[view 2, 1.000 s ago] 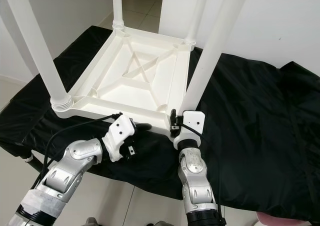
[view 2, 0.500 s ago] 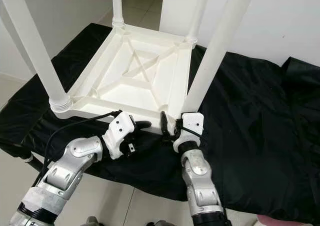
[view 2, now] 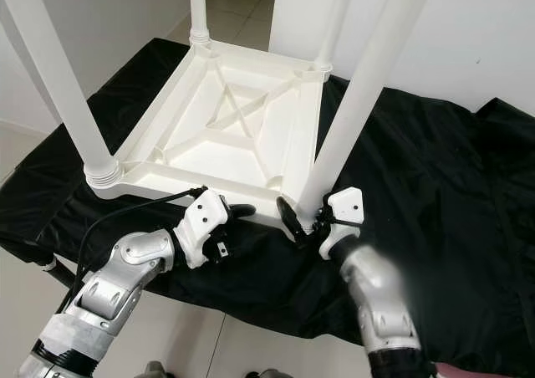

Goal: Building children table

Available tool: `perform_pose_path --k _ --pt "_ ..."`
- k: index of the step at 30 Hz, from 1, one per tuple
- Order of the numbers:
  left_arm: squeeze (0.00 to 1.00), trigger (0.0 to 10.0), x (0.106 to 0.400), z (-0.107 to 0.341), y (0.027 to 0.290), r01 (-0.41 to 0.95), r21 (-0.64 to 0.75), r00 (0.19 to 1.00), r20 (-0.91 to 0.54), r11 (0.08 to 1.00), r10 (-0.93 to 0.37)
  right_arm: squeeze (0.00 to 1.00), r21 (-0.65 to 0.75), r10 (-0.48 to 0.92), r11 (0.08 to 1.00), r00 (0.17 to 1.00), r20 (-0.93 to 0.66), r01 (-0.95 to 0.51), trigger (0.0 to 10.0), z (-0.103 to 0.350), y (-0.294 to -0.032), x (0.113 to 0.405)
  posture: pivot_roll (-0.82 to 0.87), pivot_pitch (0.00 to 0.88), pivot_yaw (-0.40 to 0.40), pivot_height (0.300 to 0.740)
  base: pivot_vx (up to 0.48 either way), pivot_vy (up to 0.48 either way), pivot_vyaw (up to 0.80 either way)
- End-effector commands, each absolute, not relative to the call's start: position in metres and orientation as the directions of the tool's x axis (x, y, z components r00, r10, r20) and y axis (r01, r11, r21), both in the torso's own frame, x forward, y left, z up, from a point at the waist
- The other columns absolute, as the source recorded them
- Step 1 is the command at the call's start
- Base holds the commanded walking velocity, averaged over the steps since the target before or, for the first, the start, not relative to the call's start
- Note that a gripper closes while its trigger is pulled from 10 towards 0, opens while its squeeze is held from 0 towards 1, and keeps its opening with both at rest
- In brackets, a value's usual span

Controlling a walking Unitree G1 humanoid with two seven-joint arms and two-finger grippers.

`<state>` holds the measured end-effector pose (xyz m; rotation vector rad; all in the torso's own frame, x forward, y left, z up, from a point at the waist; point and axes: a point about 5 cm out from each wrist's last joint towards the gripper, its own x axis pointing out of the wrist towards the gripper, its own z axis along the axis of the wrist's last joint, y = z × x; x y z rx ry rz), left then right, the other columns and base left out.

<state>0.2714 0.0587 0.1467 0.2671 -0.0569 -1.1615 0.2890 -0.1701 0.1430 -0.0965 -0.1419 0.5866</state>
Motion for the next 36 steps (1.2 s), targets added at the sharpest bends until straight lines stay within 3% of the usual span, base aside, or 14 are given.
perform_pose_path --k 1,5,6,7,8,10,20,21,22,36 --pt "0.0 10.0 0.271 0.144 0.058 0.889 0.243 0.419 -0.095 0.387 -0.903 0.0 -0.134 0.585 0.809 0.806 0.092 -0.572 10.0 0.14 -0.171 0.289 0.04 0.079 -0.089 0.74 0.0 0.0 0.0" --pt "0.0 10.0 0.27 0.143 0.058 0.892 0.242 0.413 -0.099 0.381 -0.905 0.0 -0.14 0.609 0.791 0.789 0.082 -0.596 10.0 0.142 -0.172 0.293 0.05 0.076 -0.09 0.74 0.0 0.0 0.0" --pt "0.0 10.0 0.269 0.143 0.057 0.895 0.241 0.407 -0.102 0.374 -0.908 0.0 -0.151 0.626 0.777 0.777 0.071 -0.612 8.9 0.143 -0.172 0.298 0.05 0.073 -0.091 0.74 0.0 0.0 0.0" --pt "0.0 10.0 0.269 0.143 0.057 0.895 0.241 0.407 -0.102 0.374 -0.908 0.0 -0.151 0.626 0.777 0.777 0.071 -0.612 8.9 0.143 -0.172 0.298 0.05 0.073 -0.091 0.74 0.0 0.0 0.0" --pt "0.0 10.0 0.267 0.142 0.056 0.899 0.24 0.4 -0.105 0.367 -0.911 0.0 -0.157 0.644 0.76 0.763 0.053 -0.63 0.4 0.142 -0.172 0.301 0.06 0.072 -0.093 0.74 0.0 0.0 0.0" --pt "0.0 10.0 0.266 0.141 0.056 0.9 0.24 0.397 -0.106 0.363 -0.912 0.0 -0.158 0.658 0.747 0.752 0.034 -0.646 0.0 0.14 -0.173 0.302 0.06 0.072 -0.096 0.74 0.0 0.0 0.0" --pt "0.0 10.0 0.266 0.141 0.057 0.896 0.242 0.405 -0.106 0.372 -0.908 0.0 -0.136 0.682 0.725 0.732 0.0 -0.675 0.0 0.13 -0.18 0.297 0.06 0.074 -0.098 0.74 0.0 0.0 0.0" --pt "0.0 10.0 0.265 0.141 0.057 0.897 0.241 0.403 -0.108 0.369 -0.909 0.0 -0.116 0.67 0.737 0.742 0.0 -0.666 7.6 0.129 -0.182 0.296 0.06 0.076 -0.095 0.74 0.0 0.0 0.0" --pt "0.0 10.0 0.265 0.141 0.057 0.898 0.241 0.402 -0.108 0.368 -0.909 0.0 -0.099 0.659 0.749 0.752 0.003 -0.656 10.0 0.129 -0.182 0.296 0.06 0.076 -0.095 0.74 0.0 0.0 0.0" --pt "0.0 10.0 0.266 0.141 0.057 0.896 0.24 0.406 -0.104 0.374 -0.908 0.0 -0.051 0.554 0.832 0.831 0.051 -0.552 10.0 0.129 -0.176 0.289 0.04 0.09 -0.086 0.74 0.0 0.0 0.0"
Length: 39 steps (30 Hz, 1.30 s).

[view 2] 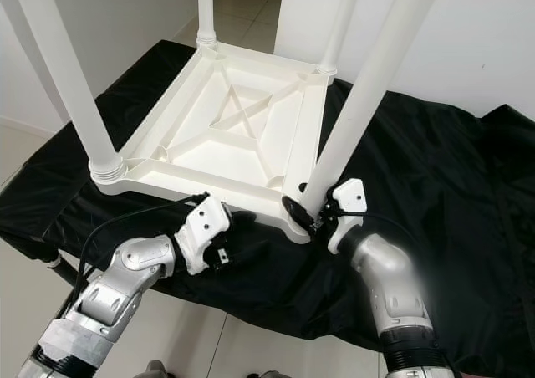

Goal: Building children table

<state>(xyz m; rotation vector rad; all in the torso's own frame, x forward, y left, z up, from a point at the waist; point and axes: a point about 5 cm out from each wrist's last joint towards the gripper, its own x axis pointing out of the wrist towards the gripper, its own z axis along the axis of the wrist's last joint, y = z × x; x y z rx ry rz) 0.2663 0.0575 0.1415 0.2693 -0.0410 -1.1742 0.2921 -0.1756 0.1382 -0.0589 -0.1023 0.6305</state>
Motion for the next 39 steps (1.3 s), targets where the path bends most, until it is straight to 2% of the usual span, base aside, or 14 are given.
perform_pose_path --k 1,6,15,31,38,39 --pt "0.0 10.0 0.266 0.141 0.057 0.896 0.24 0.406 -0.104 0.374 -0.908 0.0 -0.051 0.554 0.832 0.831 0.051 -0.552 10.0 0.129 -0.176 0.289 0.04 0.09 -0.086 0.74 0.0 0.0 0.0" --pt "0.0 10.0 0.266 0.142 0.057 0.894 0.24 0.409 -0.101 0.377 -0.907 0.0 -0.073 0.459 0.888 0.887 0.051 -0.455 10.0 0.126 -0.176 0.286 0.04 0.091 -0.079 0.74 0.0 0.0 0.0" --pt "0.0 10.0 0.268 0.14 0.057 0.891 0.251 0.413 -0.106 0.378 -0.904 0.0 -0.06 0.335 0.941 0.941 0.048 -0.332 10.0 0.122 -0.17 0.279 0.03 0.089 -0.078 0.74 0.0 0.0 0.0" --pt "0.0 10.0 0.271 0.142 0.055 0.885 0.251 0.424 -0.089 0.392 -0.901 0.0 -0.006 0.142 0.99 0.989 0.038 -0.142 10.0 0.118 -0.154 0.273 0.04 0.079 -0.072 0.74 0.0 0.0 0.0" --pt "0.0 10.0 0.27 0.142 0.053 0.886 0.248 0.424 -0.087 0.392 -0.902 0.0 0.029 0.033 0.999 0.999 0.032 -0.034 10.0 0.117 -0.147 0.272 0.04 0.071 -0.078 0.74 0.0 0.0 0.0" --pt "0.0 10.0 0.271 0.141 0.053 0.883 0.242 0.434 -0.091 0.403 -0.896 0.0 0.061 -0.016 0.998 0.999 0.028 0.015 10.0 0.118 -0.143 0.272 0.05 0.065 -0.082 0.74 0.0 0.0 0.0"
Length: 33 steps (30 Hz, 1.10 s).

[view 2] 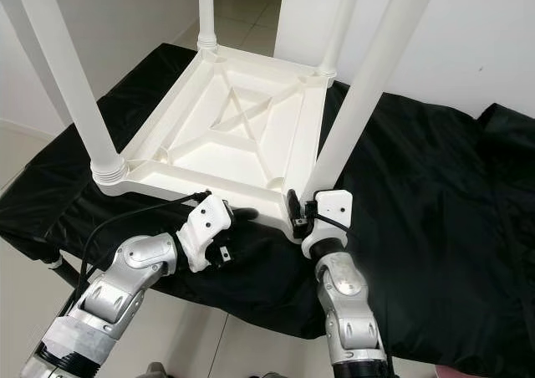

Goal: Building children table

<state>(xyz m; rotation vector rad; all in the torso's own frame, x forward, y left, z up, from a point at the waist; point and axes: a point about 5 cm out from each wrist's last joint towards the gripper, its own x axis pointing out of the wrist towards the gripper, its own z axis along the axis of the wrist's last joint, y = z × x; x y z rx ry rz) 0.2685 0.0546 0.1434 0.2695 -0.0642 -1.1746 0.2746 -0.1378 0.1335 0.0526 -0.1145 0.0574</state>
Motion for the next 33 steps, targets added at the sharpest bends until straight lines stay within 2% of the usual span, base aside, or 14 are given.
perform_pose_path --k 1,5,11,13,23,24,25,33 --pt "0.0 10.0 0.272 0.141 0.053 0.88 0.237 0.442 -0.092 0.411 -0.892 0.0 0.074 -0.035 0.997 0.999 0.027 0.033 10.0 0.119 -0.142 0.273 0.05 0.065 -0.082 0.74 0.0 0.0 0.0" --pt "0.0 10.0 0.275 0.142 0.055 0.856 0.255 0.483 -0.087 0.449 -0.871 0.0 0.081 -0.054 0.995 0.998 0.04 0.051 10.0 0.124 -0.139 0.273 0.05 0.062 -0.084 0.74 0.0 0.0 0.0" --pt "0.0 10.0 0.277 0.141 0.056 0.848 0.251 0.5 -0.091 0.466 -0.861 0.0 0.069 -0.075 0.995 0.996 0.046 0.072 10.0 0.126 -0.139 0.275 0.05 0.06 -0.085 0.74 0.0 0.0 0.0" --pt "0.0 10.0 0.279 0.143 0.057 0.831 0.251 0.528 -0.077 0.496 -0.846 0.0 0.073 -0.151 0.986 0.987 0.047 0.148 10.0 0.128 -0.141 0.278 0.06 0.057 -0.093 0.74 0.0 0.0 0.0" --pt "0.0 10.0 0.279 0.142 0.058 0.83 0.226 0.537 -0.072 0.51 -0.841 0.0 0.109 -0.156 0.982 0.987 0.031 0.152 10.0 0.129 -0.134 0.281 0.06 0.057 -0.091 0.74 0.0 0.0 0.0" --pt "0.0 10.0 0.279 0.142 0.057 0.831 0.223 0.536 -0.073 0.51 -0.841 0.19 0.118 -0.149 0.982 0.989 0.025 0.145 10.0 0.128 -0.132 0.281 0.06 0.058 -0.09 0.74 0.0 0.0 0.0" --pt "0.0 10.0 0.279 0.142 0.057 0.831 0.222 0.536 -0.074 0.51 -0.841 1.0 0.121 -0.129 0.985 0.991 0.03 0.125 10.0 0.128 -0.131 0.28 0.06 0.059 -0.091 0.74 0.0 0.0 0.0" --pt "0.0 10.0 0.278 0.142 0.055 0.832 0.23 0.533 -0.077 0.506 -0.842 1.0 0.092 -0.077 0.993 0.993 0.087 0.069 10.0 0.133 -0.14 0.277 0.06 0.059 -0.09 0.74 0.0 0.0 0.0"
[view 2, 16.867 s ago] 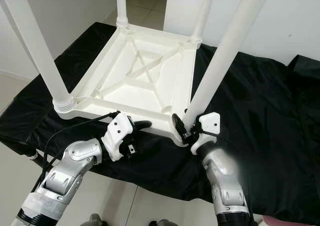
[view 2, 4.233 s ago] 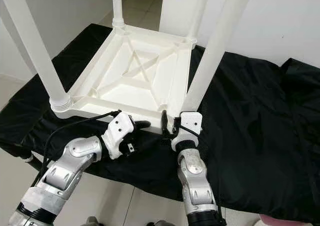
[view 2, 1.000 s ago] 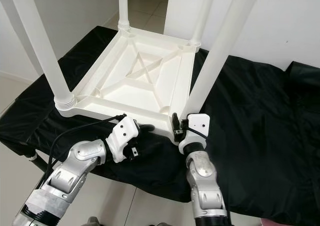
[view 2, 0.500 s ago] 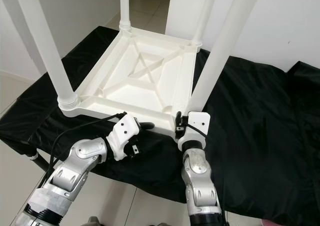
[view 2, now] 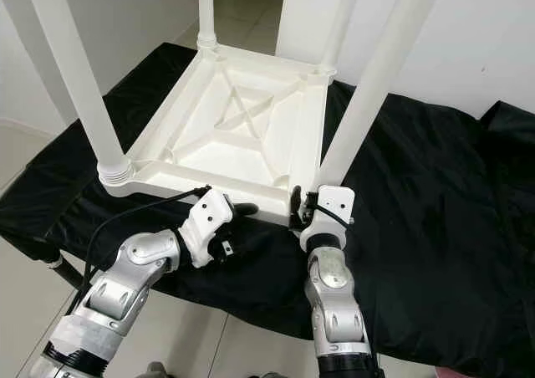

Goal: Building children table

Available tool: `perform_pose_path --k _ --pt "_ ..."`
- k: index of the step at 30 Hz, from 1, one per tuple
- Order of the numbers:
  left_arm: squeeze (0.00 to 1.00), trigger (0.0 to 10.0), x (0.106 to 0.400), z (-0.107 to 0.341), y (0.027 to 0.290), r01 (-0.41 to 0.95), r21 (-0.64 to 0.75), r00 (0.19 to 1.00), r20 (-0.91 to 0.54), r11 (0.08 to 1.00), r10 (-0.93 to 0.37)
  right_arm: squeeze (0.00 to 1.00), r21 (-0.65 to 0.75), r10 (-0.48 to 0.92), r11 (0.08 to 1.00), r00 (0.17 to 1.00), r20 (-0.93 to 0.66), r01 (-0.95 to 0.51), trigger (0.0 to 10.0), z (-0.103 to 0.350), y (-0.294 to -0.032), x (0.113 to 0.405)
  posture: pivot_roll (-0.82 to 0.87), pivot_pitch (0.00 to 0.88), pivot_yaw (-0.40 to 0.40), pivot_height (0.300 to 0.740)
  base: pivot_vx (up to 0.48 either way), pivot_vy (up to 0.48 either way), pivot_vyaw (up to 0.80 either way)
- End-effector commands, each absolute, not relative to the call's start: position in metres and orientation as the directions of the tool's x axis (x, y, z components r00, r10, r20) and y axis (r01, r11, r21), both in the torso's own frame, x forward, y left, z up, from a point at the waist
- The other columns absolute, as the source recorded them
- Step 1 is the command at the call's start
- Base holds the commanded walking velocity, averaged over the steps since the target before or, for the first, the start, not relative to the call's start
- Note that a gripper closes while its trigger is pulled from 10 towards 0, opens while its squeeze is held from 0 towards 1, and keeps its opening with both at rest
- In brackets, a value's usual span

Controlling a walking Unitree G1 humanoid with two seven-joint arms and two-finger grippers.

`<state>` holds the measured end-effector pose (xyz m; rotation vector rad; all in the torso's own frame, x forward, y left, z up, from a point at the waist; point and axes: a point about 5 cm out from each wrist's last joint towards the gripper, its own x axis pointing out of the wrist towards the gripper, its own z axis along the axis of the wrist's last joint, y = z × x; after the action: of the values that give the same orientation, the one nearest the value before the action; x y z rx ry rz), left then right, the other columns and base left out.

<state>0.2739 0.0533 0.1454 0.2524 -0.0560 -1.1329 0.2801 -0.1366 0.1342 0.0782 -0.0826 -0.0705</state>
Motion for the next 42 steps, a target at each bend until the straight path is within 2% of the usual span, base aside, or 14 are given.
perform_pose_path --k 1,4,5,6,7,11,12,15,26,30,31,32,33,42 --pt "0.0 10.0 0.278 0.142 0.055 0.83 0.236 0.534 -0.077 0.505 -0.842 1.0 0.076 -0.073 0.995 0.993 0.098 0.066 10.0 0.134 -0.146 0.277 0.06 0.06 -0.093 0.74 0.0 0.0 0.0" --pt "0.0 10.0 0.278 0.143 0.054 0.826 0.247 0.538 -0.078 0.507 -0.839 1.0 0.081 -0.059 0.995 0.993 0.104 0.05 10.0 0.135 -0.154 0.276 0.06 0.06 -0.094 0.74 0.0 0.0 0.0" --pt "0.0 10.0 0.278 0.143 0.054 0.822 0.256 0.543 -0.078 0.509 -0.836 0.15 0.093 -0.032 0.995 0.994 0.106 0.022 10.0 0.136 -0.158 0.276 0.05 0.061 -0.094 0.74 0.0 0.0 0.0" --pt "0.0 10.0 0.278 0.143 0.054 0.822 0.256 0.543 -0.078 0.509 -0.836 0.15 0.093 -0.032 0.995 0.994 0.106 0.022 10.0 0.136 -0.158 0.276 0.05 0.061 -0.094 0.74 0.0 0.0 0.0" --pt "0.0 10.0 0.277 0.143 0.054 0.818 0.265 0.545 -0.075 0.51 -0.835 0.0 0.096 0.006 0.995 0.993 0.116 -0.018 10.0 0.137 -0.161 0.275 0.05 0.062 -0.094 0.74 0.0 0.0 0.0" --pt "0.0 10.0 0.275 0.142 0.052 0.828 0.271 0.526 -0.072 0.491 -0.848 0.0 0.08 0.093 0.991 0.985 0.145 -0.105 10.0 0.142 -0.165 0.274 0.05 0.063 -0.09 0.74 0.0 0.0 0.0" --pt "0.0 10.0 0.27 0.141 0.049 0.858 0.251 0.48 -0.08 0.448 -0.874 0.0 0.036 0.173 0.983 0.969 0.177 -0.182 10.0 0.147 -0.172 0.275 0.04 0.068 -0.086 0.74 0.0 0.0 0.0" --pt "0.0 10.0 0.267 0.141 0.049 0.878 0.241 0.444 -0.084 0.414 -0.892 0.0 -0.007 0.257 0.965 0.948 0.188 -0.261 10.0 0.15 -0.175 0.277 0.04 0.069 -0.085 0.74 0.0 0.0 0.0" --pt "0.0 10.0 0.268 0.144 0.05 0.883 0.248 0.43 -0.085 0.399 -0.899 0.0 -0.103 0.524 0.852 0.836 0.164 -0.513 10.0 0.162 -0.182 0.286 0.05 0.074 -0.079 0.74 0.0 0.0 0.0" --pt "0.0 10.0 0.269 0.145 0.05 0.882 0.25 0.43 -0.085 0.399 -0.899 0.0 -0.127 0.564 0.826 0.81 0.163 -0.549 10.0 0.168 -0.183 0.29 0.05 0.075 -0.078 0.74 0.0 0.0 0.0" --pt "0.0 10.0 0.269 0.145 0.05 0.884 0.246 0.429 -0.084 0.398 -0.899 0.0 -0.145 0.582 0.813 0.797 0.162 -0.564 5.4 0.172 -0.184 0.293 0.05 0.074 -0.08 0.74 0.0 0.0 0.0" --pt "0.0 10.0 0.269 0.146 0.05 0.885 0.246 0.427 -0.085 0.396 -0.9 0.0 -0.155 0.599 0.8 0.785 0.156 -0.579 1.8 0.175 -0.184 0.295 0.05 0.075 -0.082 0.74 0.0 0.0 0.0" --pt "0.0 10.0 0.269 0.146 0.05 0.886 0.245 0.424 -0.085 0.394 -0.901 0.0 -0.164 0.613 0.789 0.775 0.151 -0.592 0.0 0.176 -0.184 0.297 0.05 0.075 -0.082 0.74 0.0 0.0 0.0" --pt "0.0 10.0 0.264 0.159 0.05 0.9 0.214 0.397 -0.037 0.381 -0.917 0.0 -0.165 0.664 0.745 0.741 0.097 -0.646 0.0 0.168 -0.187 0.296 0.06 0.077 -0.085 0.74 0.0 0.0 0.0"
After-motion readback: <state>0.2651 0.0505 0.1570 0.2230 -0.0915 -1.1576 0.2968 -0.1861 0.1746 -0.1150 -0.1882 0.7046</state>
